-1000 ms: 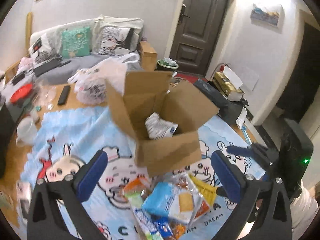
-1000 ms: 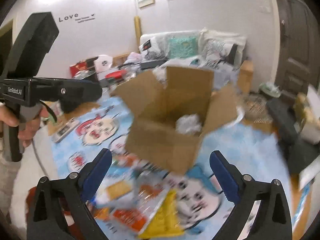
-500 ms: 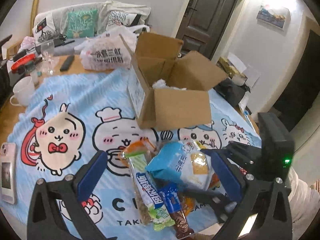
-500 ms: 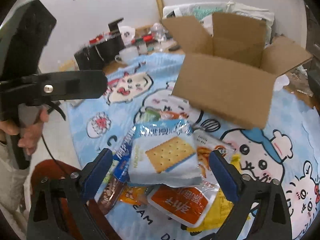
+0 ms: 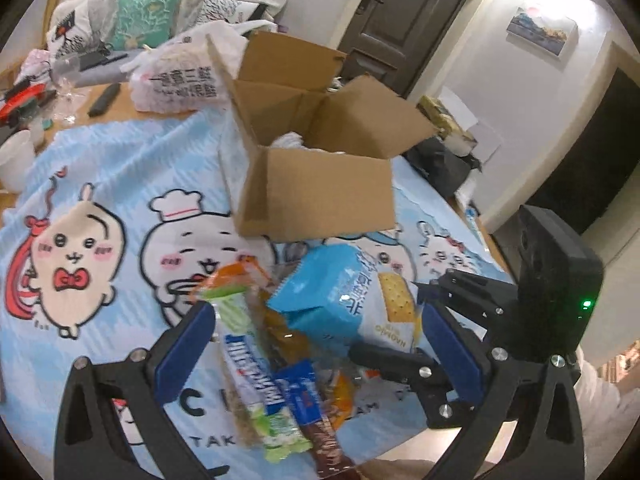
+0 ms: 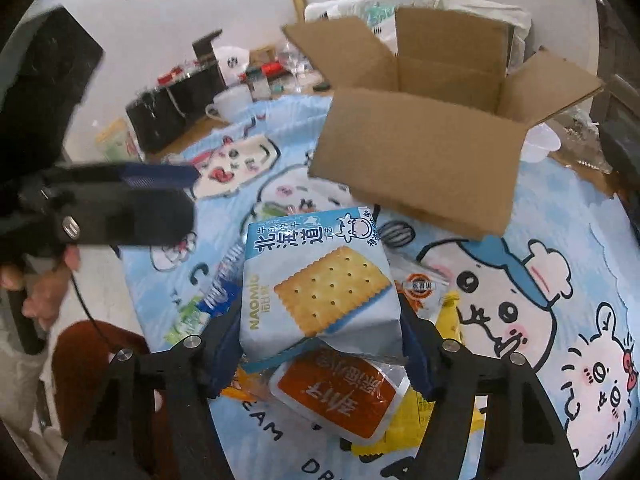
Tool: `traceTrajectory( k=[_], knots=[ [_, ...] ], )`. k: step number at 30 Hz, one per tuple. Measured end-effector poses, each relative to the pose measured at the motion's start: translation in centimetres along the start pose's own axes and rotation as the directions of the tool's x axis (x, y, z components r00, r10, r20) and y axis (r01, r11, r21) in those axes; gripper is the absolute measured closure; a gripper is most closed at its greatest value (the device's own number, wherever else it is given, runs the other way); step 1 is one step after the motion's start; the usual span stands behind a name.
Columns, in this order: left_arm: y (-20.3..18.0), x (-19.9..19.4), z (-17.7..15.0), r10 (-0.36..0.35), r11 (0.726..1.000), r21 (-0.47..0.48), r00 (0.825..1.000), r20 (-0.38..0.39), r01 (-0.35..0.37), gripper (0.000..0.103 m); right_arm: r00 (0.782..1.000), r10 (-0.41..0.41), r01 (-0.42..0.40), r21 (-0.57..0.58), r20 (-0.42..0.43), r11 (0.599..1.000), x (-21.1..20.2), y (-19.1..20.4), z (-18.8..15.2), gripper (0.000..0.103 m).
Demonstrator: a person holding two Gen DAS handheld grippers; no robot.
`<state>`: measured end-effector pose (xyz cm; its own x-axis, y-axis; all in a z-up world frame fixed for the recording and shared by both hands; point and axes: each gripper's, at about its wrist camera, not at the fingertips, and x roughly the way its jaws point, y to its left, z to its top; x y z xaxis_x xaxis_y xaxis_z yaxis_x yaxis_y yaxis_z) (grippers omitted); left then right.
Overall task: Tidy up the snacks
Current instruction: 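Grasp the blue cracker pack with the right gripper, then lower the blue cracker pack into the box and open the right gripper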
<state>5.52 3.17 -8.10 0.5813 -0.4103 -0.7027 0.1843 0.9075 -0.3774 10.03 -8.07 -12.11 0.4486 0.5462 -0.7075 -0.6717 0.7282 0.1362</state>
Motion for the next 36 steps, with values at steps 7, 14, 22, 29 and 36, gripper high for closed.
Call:
traceTrajectory(
  k=[7, 14, 22, 29, 36],
  knots=[
    [-0.7, -1.4, 1.2, -0.122, 0.991, -0.042, 0.992, 0.045, 0.123, 0.011, 0.986, 0.1, -0.099, -0.012, 0.133, 0.995, -4.8, 1.6, 1.4, 0.039],
    [-2.0, -3.7, 4.3, -0.179, 0.984, -0.008, 0.979, 0.099, 0.18, 0.043, 0.963, 0.117, -0.116, -0.019, 0.244, 0.993, -7.8, 2.4, 3.6, 0.039],
    [-2.3, -1.7, 11.7, -0.158, 0.987, -0.006, 0.986, 0.054, 0.159, 0.043, 0.956, 0.121, -0.137, 0.045, 0.267, 0.989, -8.0, -0.5, 8.5, 0.04],
    [-0.8, 3.3, 18.2, -0.109, 0.993, -0.044, 0.994, -0.011, 0.109, 0.042, 0.972, 0.115, -0.149, 0.163, 0.203, 0.975, -5.5, -6.2, 14.3, 0.04],
    [1.6, 8.0, 20.6, -0.059, 0.993, -0.105, 0.996, -0.062, 0.052, 0.038, 0.988, 0.096, -0.122, 0.225, 0.12, 0.967, -1.5, -10.3, 17.2, 0.04]
  ],
)
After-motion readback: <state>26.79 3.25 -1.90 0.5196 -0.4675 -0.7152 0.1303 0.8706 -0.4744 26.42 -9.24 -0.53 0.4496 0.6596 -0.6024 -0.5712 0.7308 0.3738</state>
